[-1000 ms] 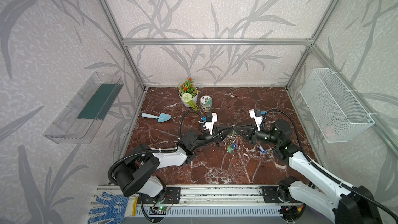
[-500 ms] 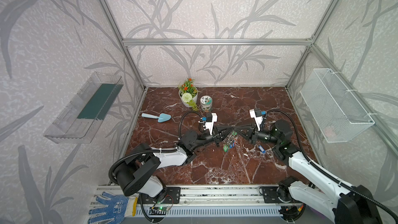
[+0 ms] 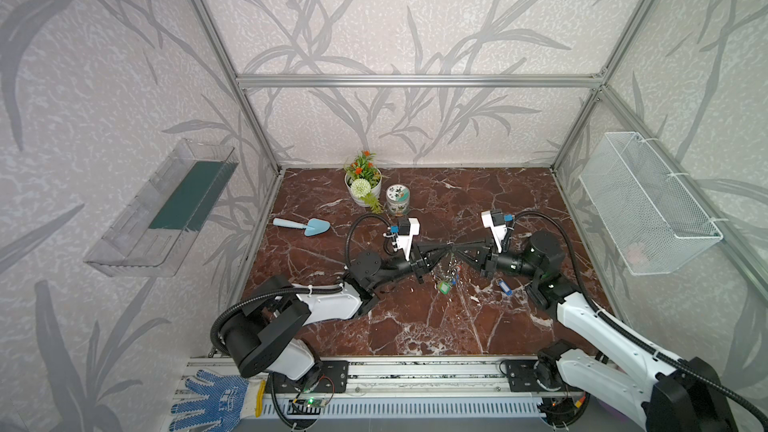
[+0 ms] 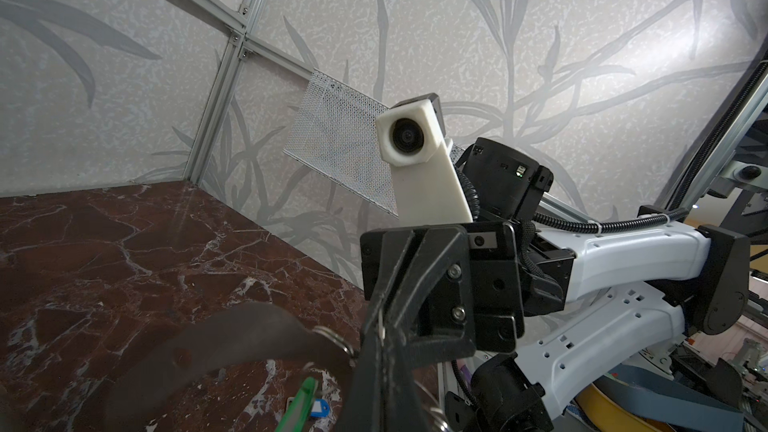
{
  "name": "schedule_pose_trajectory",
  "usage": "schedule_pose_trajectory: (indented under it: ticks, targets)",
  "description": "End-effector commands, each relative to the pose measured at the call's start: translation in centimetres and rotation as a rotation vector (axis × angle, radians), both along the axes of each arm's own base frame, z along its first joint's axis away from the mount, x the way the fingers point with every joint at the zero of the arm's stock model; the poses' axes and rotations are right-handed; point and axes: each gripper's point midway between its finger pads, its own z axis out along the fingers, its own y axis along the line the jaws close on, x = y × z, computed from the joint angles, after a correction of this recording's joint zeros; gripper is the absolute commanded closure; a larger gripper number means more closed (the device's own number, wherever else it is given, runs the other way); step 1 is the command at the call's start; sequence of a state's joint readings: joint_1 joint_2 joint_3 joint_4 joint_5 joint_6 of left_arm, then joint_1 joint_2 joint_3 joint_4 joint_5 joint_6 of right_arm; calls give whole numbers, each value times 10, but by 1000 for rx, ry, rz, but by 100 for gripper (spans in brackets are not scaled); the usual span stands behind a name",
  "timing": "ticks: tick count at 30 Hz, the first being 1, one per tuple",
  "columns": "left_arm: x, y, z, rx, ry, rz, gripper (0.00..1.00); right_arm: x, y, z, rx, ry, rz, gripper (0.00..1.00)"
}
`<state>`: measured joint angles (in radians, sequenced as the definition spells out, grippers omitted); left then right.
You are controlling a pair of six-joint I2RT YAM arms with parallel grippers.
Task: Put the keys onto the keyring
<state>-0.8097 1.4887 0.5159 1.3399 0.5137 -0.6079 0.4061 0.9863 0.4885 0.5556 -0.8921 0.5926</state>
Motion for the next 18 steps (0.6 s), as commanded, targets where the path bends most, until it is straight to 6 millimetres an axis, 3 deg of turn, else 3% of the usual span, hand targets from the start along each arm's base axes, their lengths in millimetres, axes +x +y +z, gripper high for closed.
schedule_pose_trajectory:
  ticks: [1, 4, 18]
  targets:
    - [-10, -1, 15, -51, -36, -41, 100, -5, 1, 14, 22, -62, 17, 94]
    - [-9, -1, 12, -44, -30, -41, 100, -6, 1, 14, 27, -67, 21, 100]
    - [-7, 7, -7, 87, 32, -92, 99, -6, -1, 1, -80, -121, 7, 100]
